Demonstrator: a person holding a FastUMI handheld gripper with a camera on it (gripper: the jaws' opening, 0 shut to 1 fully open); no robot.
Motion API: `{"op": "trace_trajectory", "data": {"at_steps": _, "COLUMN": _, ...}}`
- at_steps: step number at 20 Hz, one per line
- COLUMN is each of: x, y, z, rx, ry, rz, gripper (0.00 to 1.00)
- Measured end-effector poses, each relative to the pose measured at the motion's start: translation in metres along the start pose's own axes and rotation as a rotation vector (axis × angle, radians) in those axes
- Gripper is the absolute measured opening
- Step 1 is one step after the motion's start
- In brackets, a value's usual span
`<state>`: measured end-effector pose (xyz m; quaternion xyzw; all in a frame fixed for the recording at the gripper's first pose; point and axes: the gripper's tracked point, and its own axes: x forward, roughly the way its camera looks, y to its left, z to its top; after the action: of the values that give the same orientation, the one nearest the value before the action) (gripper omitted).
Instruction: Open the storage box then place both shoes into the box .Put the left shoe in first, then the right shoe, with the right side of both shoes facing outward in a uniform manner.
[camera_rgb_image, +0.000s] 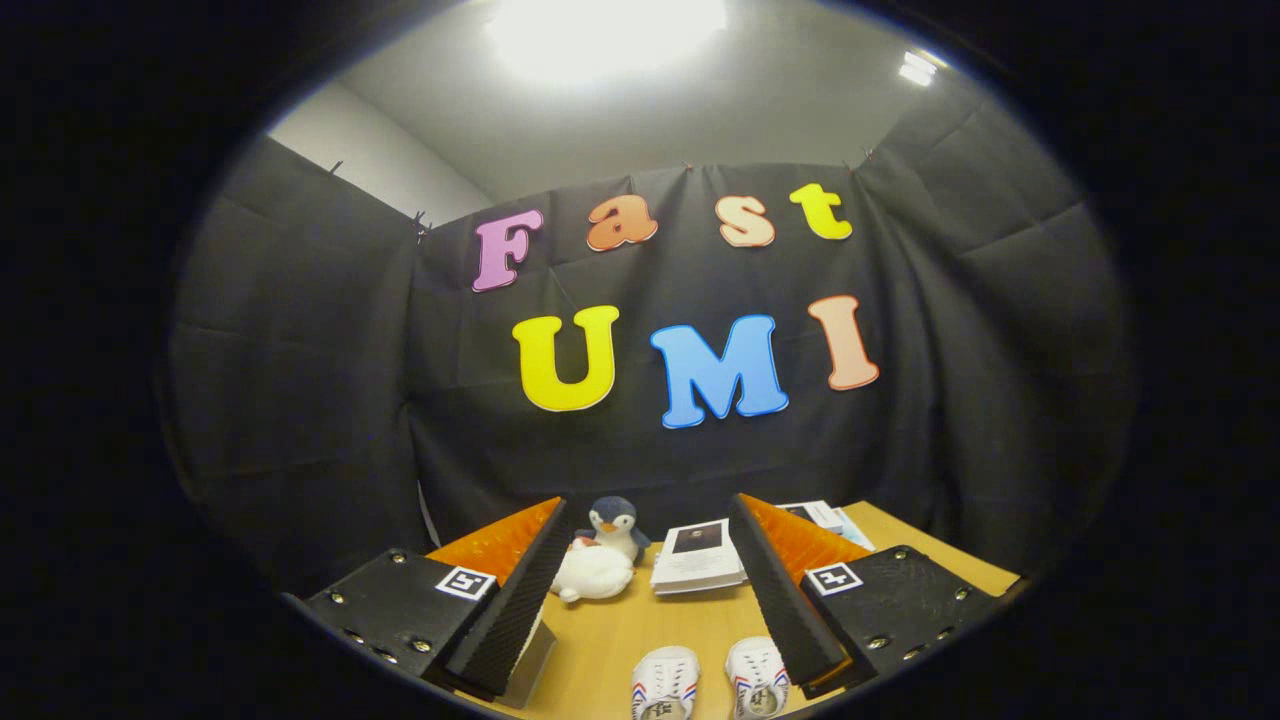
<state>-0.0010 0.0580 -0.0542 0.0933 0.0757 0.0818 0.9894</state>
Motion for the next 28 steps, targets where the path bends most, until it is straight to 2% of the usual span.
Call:
{"op": "trace_trajectory", "data": {"at_steps": 10, "x": 0.006, "y": 0.033, "z": -0.081, "rx": 0.400, "ry": 0.251, "rz": 0.155, "gripper": 0.98}}
{"op": "trace_trajectory", "data": {"at_steps": 14, "x": 0.006, "y": 0.035, "z": -0.115, "rx": 0.575, "ry": 0.343, "rz": 0.160, "gripper": 0.98}}
{"op": "trace_trajectory", "data": {"at_steps": 18, "x": 0.004, "y": 0.048, "z": -0.139, "rx": 0.724, "ry": 0.422, "rz": 0.207, "gripper": 0.97}}
{"op": "trace_trajectory", "data": {"at_steps": 28, "x": -0.002, "y": 0.090, "z": -0.190, "rx": 0.906, "ry": 0.595, "rz": 0.296, "gripper": 0.97}}
